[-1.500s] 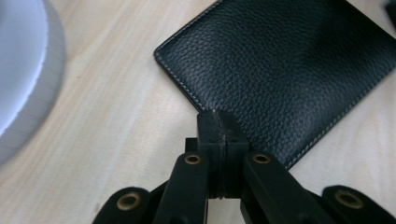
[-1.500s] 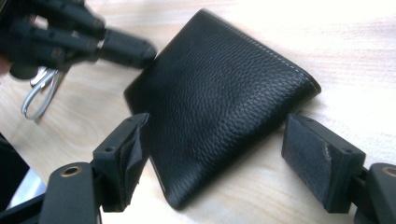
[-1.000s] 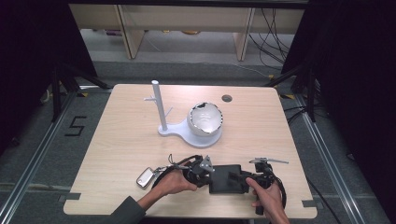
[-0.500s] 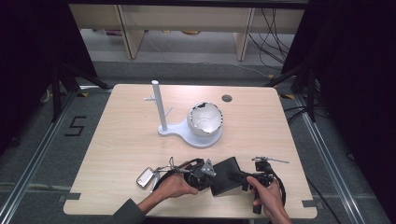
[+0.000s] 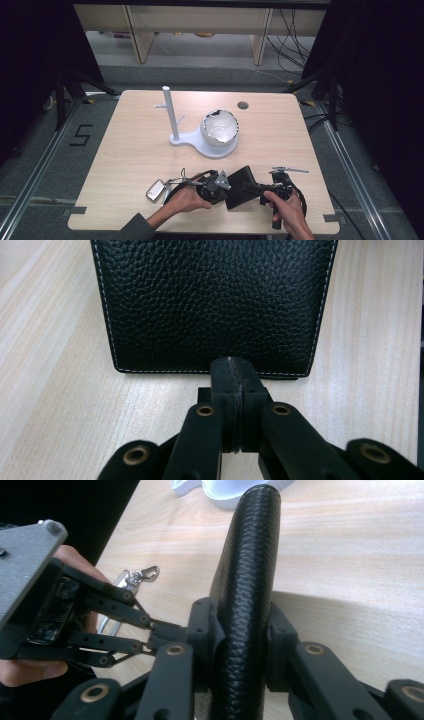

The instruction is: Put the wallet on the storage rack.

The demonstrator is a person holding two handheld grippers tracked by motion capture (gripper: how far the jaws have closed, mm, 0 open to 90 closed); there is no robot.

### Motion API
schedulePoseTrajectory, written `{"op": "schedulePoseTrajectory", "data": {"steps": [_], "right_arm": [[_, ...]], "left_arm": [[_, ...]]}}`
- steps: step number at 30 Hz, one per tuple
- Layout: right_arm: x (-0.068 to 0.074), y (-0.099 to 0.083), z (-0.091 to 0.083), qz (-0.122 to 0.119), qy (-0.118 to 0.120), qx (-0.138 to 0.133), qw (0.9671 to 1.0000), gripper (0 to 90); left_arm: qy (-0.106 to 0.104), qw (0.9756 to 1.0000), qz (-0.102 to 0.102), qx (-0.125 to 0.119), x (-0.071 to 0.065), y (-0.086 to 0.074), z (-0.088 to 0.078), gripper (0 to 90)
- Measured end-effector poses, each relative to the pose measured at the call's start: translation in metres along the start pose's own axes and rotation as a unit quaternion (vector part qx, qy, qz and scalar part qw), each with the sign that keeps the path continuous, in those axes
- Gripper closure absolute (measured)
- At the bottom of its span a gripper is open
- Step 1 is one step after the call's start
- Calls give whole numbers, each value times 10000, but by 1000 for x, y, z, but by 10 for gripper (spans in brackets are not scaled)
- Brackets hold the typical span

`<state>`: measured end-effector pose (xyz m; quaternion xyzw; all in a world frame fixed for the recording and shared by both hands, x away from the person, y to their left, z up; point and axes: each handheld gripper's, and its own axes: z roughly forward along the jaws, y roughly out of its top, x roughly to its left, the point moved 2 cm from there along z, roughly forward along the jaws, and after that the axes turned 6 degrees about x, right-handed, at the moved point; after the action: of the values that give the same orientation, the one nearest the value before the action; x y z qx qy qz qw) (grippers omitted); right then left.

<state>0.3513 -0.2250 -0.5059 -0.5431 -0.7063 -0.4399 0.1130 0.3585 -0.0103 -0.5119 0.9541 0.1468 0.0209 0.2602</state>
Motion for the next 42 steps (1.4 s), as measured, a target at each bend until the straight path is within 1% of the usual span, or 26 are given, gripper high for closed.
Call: {"op": "schedulePoseTrajectory", "data": {"steps": [2,6,7,10,12,14,15,17,20,22,24,25,26,27,28,29,30,31,32,33,34,35,36,38,41,42], "right_arm": [[2,1,0,-5,2,-26,10000,735],[6,2,0,-46,151,-75,9998,761],[9,3,-1,-115,179,-65,9998,765],[12,5,-1,-158,210,-83,9996,768],[15,7,-2,-238,178,-75,9995,769],[16,9,-4,-253,253,-121,9993,769],[17,9,-5,-282,249,-128,9992,769],[19,13,-7,-352,280,-191,9988,769],[20,17,-10,-364,304,-231,9986,769],[21,20,-11,-371,339,-247,9984,769],[22,24,-10,-372,306,-289,9984,769],[22,26,-11,-396,307,-277,9984,769],[23,27,-11,-402,344,-276,9982,769],[23,28,-11,-425,333,-278,9982,769],[28,29,-13,-82,357,-154,9992,769],[23,33,-11,-426,342,-292,9981,769],[22,35,-11,-412,272,-301,9983,769],[22,37,-12,-438,329,-312,9980,769],[27,37,-13,-153,353,-215,9990,769],[23,41,-13,-451,288,-309,9981,769],[25,42,-14,-341,279,-296,9986,769],[23,45,-14,-463,255,-339,9980,769],[23,46,-15,-468,246,-336,9980,769],[24,50,-16,-457,251,-314,9981,769],[23,56,-17,-533,202,-385,9976,769],[26,57,-18,-446,258,-347,9981,769]], "left_arm": [[12,10000,-15,-28,2,-1,-2,853],[43,9999,-43,-103,4,-4,-15,787],[52,9999,-62,-124,4,-5,-18,729],[103,9997,-114,-174,4,-10,-30,677],[140,9992,-260,-257,5,-15,-40,591],[169,9988,-263,-381,6,-18,-47,551],[183,9979,-463,-412,4,-22,-52,535],[263,9976,-504,-383,5,-29,-60,490],[299,9985,-404,-192,5,-40,-70,466],[333,9980,-496,-189,3,-47,-74,441],[371,9980,-508,-86,2,-54,-78,422],[392,9976,-551,-123,2,-56,-79,410],[378,9980,-505,-72,3,-59,-82,404],[386,9975,-572,-145,2,-62,-83,399],[389,9976,-555,-127,3,-65,-86,394],[391,9973,-595,-152,3,-67,-88,386],[400,9972,-608,-188,4,-70,-90,382],[430,9968,-643,-194,4,-72,-92,381],[445,9967,-644,-195,4,-74,-94,379],[458,9960,-725,-248,3,-77,-95,377],[472,9962,-705,-209,4,-79,-97,374],[479,9961,-710,-198,4,-82,-99,371],[494,9938,-915,-392,1,-84,-98,369],[543,9942,-880,-293,3,-89,-103,367],[591,9923,-1001,-431,3,-95,-106,361],[604,9920,-1023,-432,3,-97,-109,360]]}}
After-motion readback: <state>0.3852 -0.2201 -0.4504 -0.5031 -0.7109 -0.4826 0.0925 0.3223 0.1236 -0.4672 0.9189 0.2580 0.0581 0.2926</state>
